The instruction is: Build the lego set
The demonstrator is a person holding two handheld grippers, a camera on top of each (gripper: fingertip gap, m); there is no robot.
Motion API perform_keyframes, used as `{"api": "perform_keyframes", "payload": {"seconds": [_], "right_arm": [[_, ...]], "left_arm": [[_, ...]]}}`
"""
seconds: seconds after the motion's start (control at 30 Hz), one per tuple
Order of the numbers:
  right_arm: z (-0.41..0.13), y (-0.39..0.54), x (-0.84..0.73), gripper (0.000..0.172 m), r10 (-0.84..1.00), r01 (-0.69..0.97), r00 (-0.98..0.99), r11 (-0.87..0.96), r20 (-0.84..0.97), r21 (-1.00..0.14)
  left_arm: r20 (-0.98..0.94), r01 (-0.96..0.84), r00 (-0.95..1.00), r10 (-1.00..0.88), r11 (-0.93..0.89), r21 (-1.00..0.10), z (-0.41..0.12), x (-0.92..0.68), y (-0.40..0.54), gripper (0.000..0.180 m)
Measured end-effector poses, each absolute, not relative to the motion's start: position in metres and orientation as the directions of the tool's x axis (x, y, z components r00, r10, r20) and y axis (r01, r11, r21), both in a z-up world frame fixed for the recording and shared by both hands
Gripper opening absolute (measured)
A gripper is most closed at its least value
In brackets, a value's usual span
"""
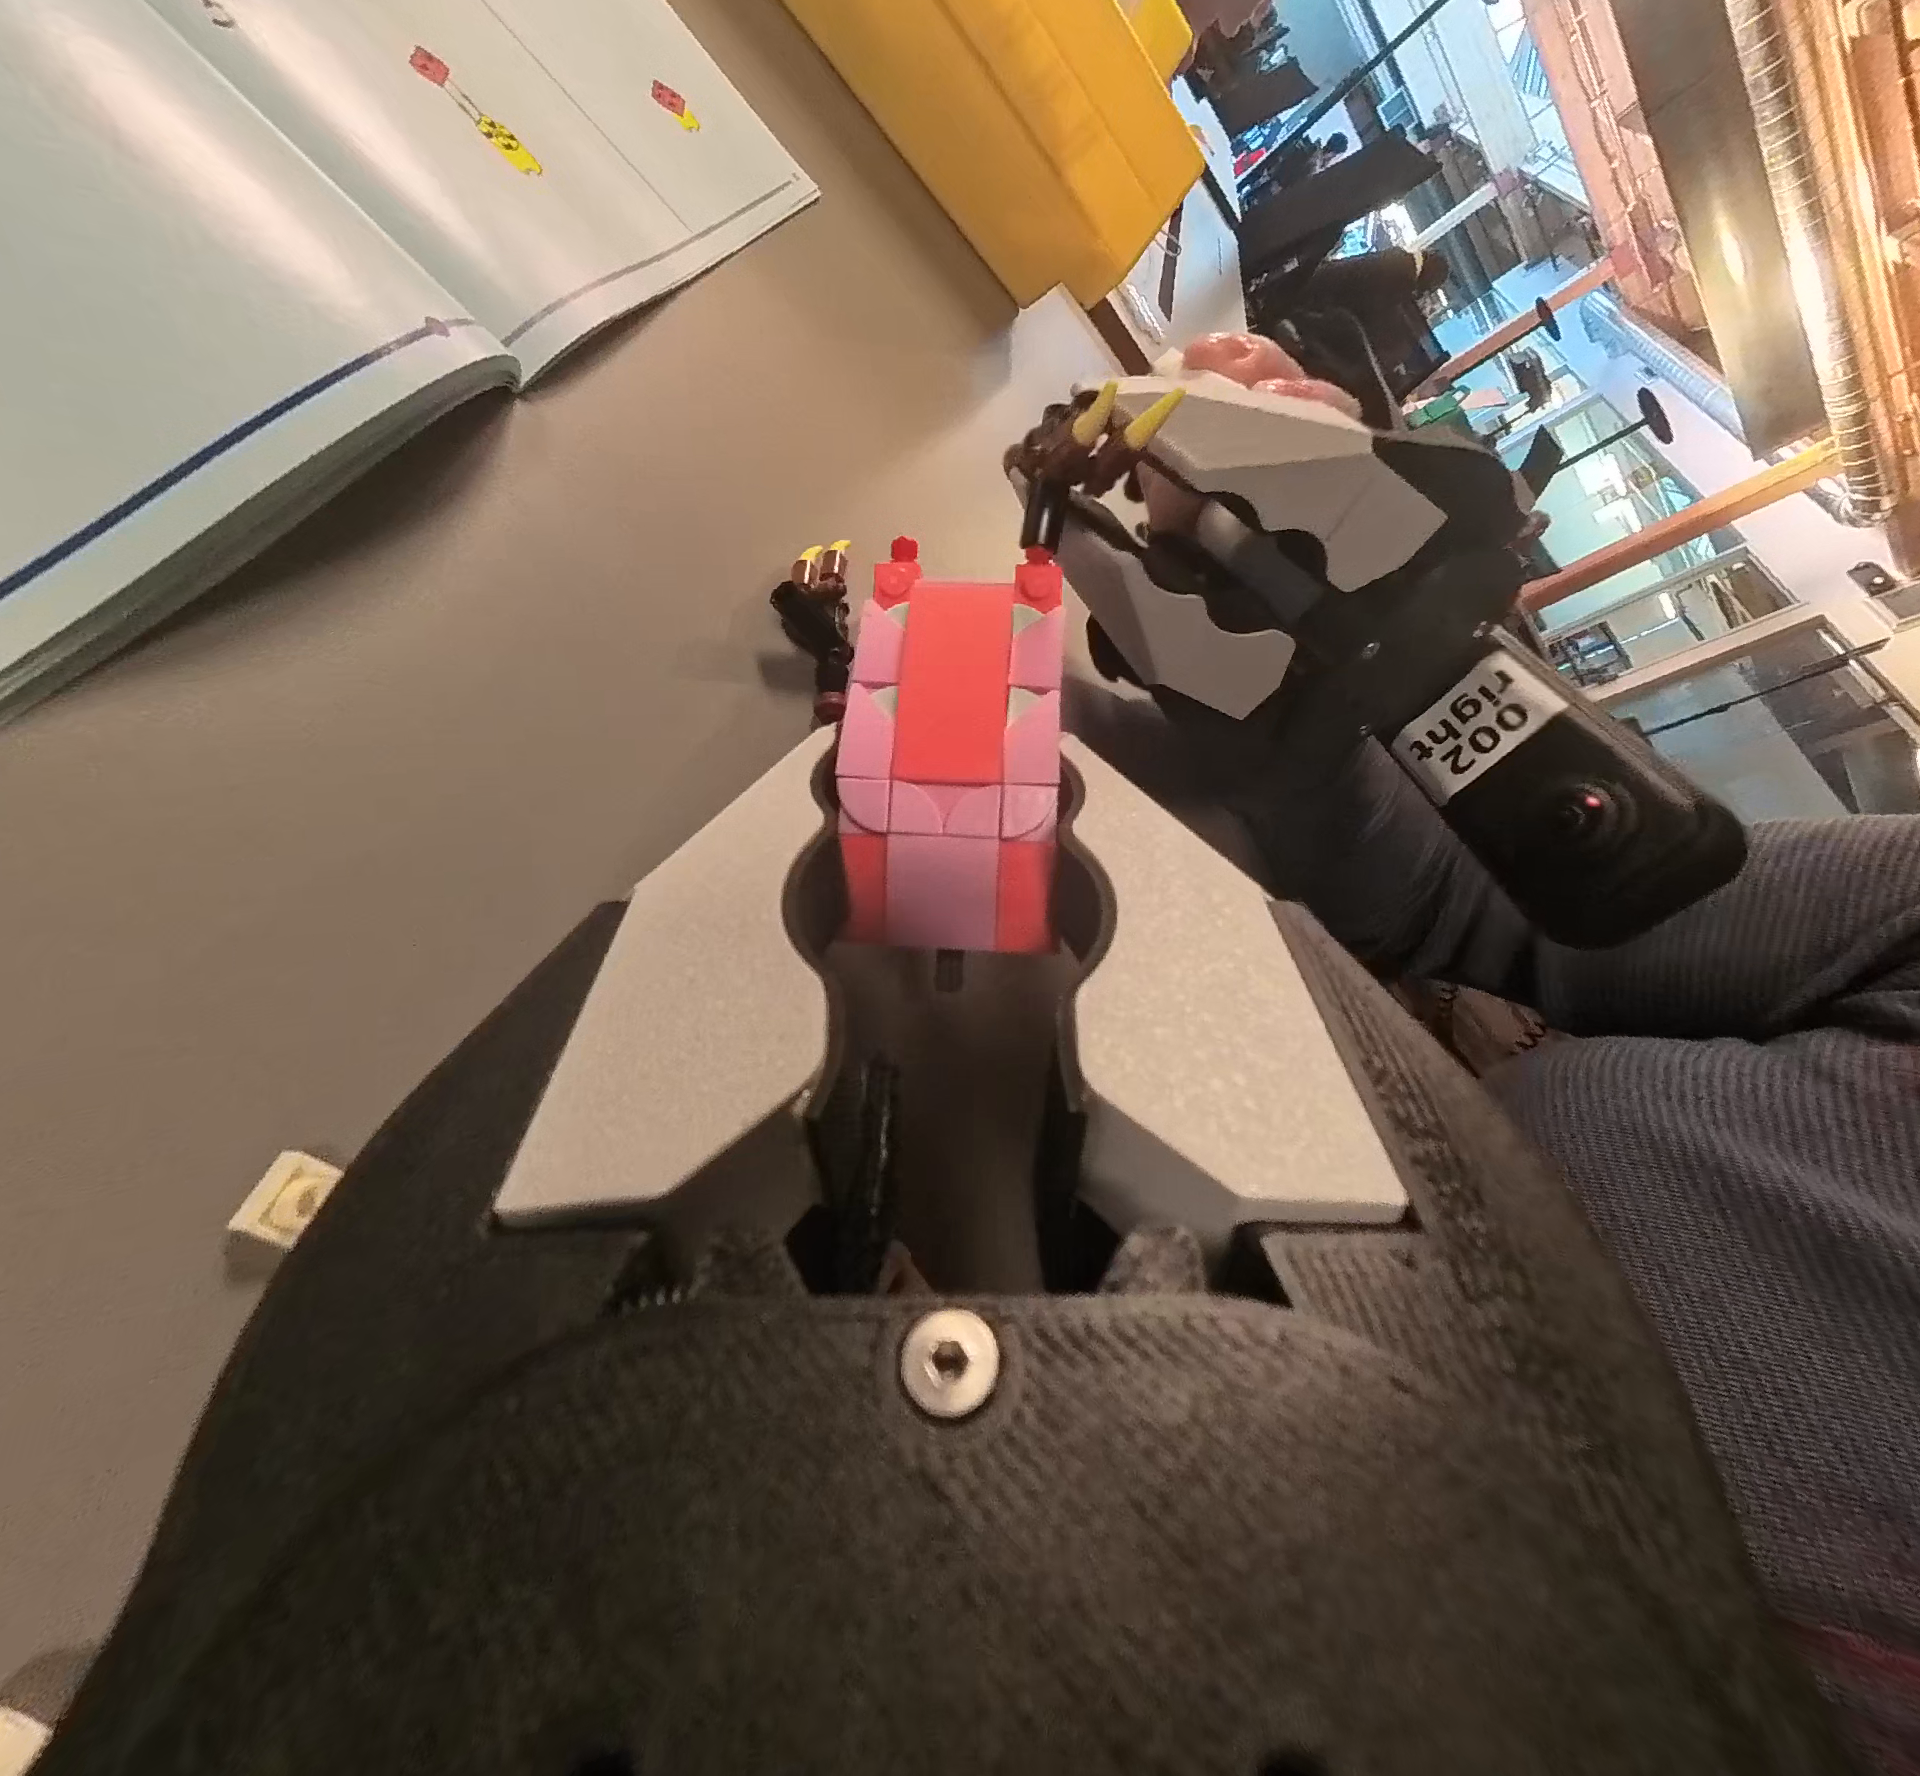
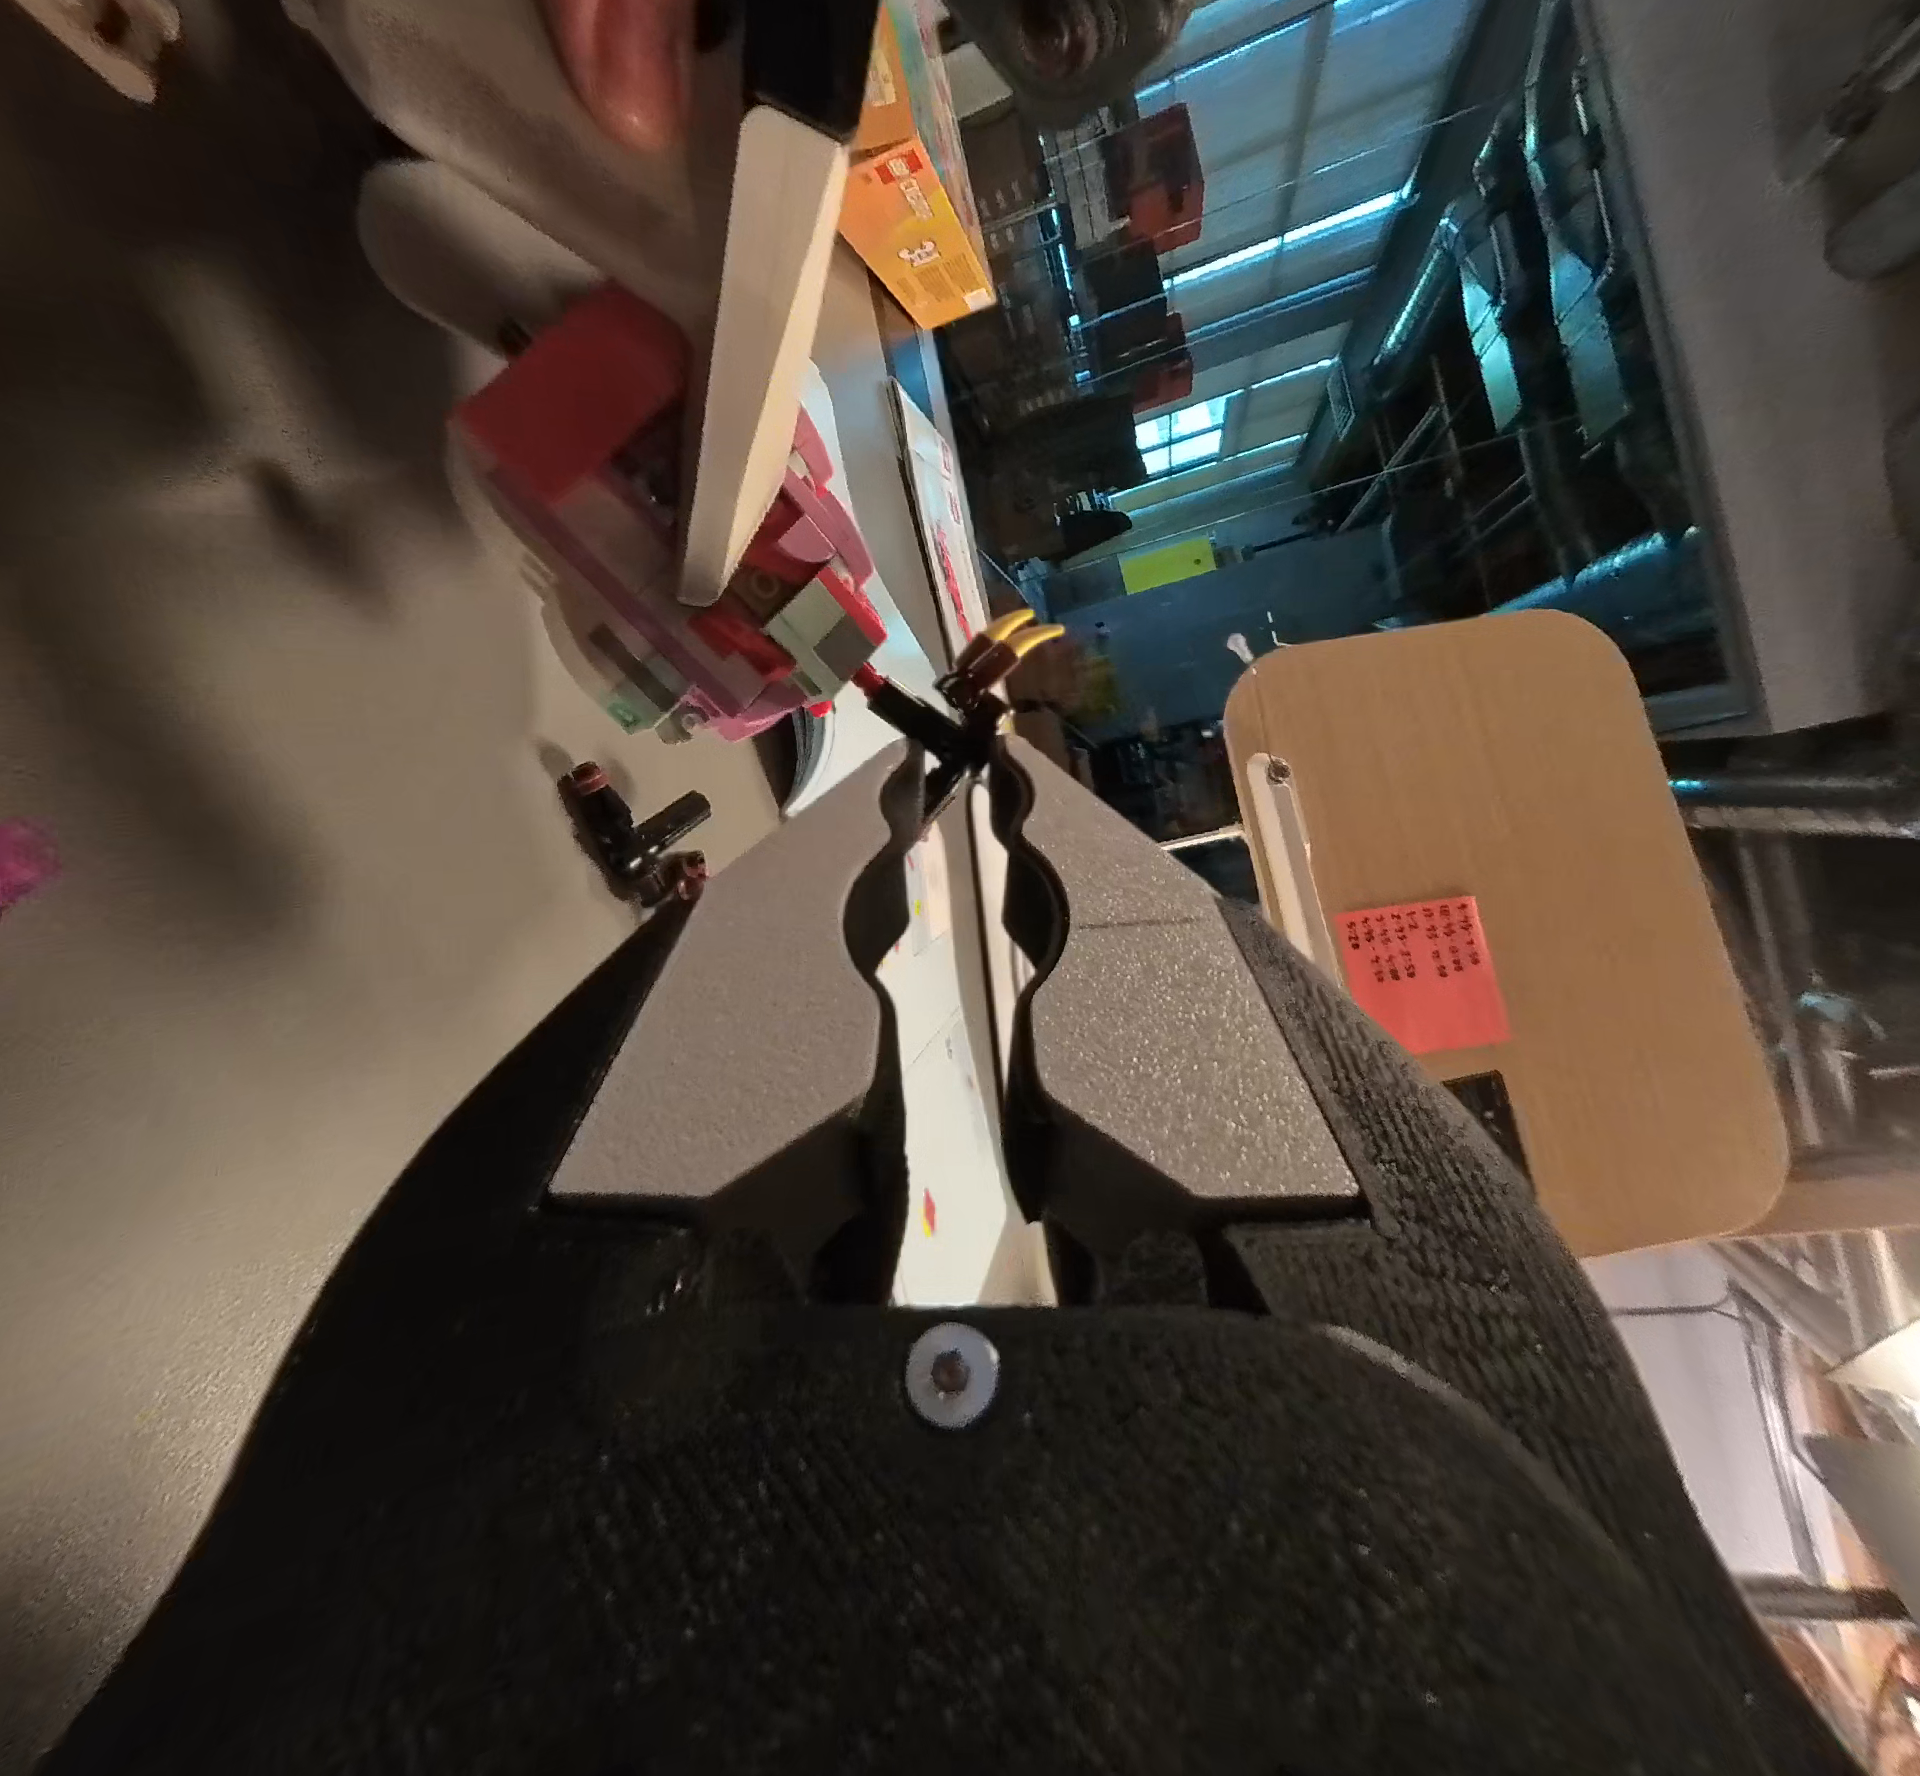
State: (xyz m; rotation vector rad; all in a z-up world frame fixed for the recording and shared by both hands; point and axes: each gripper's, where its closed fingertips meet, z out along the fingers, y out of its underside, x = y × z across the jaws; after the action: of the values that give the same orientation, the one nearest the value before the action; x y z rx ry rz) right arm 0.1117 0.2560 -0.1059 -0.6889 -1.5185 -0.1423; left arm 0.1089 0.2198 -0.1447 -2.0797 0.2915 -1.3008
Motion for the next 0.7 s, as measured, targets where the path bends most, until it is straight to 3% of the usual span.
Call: {"api": "perform_keyframes", "payload": {"seconds": [0.33, 0.7], "right_arm": [[-0.107, 0.260, 0.107, 0.008, 0.346, 0.569, 0.119, 0.744, 0.931, -0.349], [-0.110, 0.265, 0.107, 0.007, 0.517, 0.586, 0.170, 0.632, 0.839, -0.508]], "left_arm": [[0.678, 0.178, 0.555, -0.482, -0.727, -0.663, -0.147, 0.102, 0.227, 0.033], [0.537, 0.125, 0.686, -0.491, -0.647, -0.752, -0.149, 0.097, 0.233, 0.032]]}}
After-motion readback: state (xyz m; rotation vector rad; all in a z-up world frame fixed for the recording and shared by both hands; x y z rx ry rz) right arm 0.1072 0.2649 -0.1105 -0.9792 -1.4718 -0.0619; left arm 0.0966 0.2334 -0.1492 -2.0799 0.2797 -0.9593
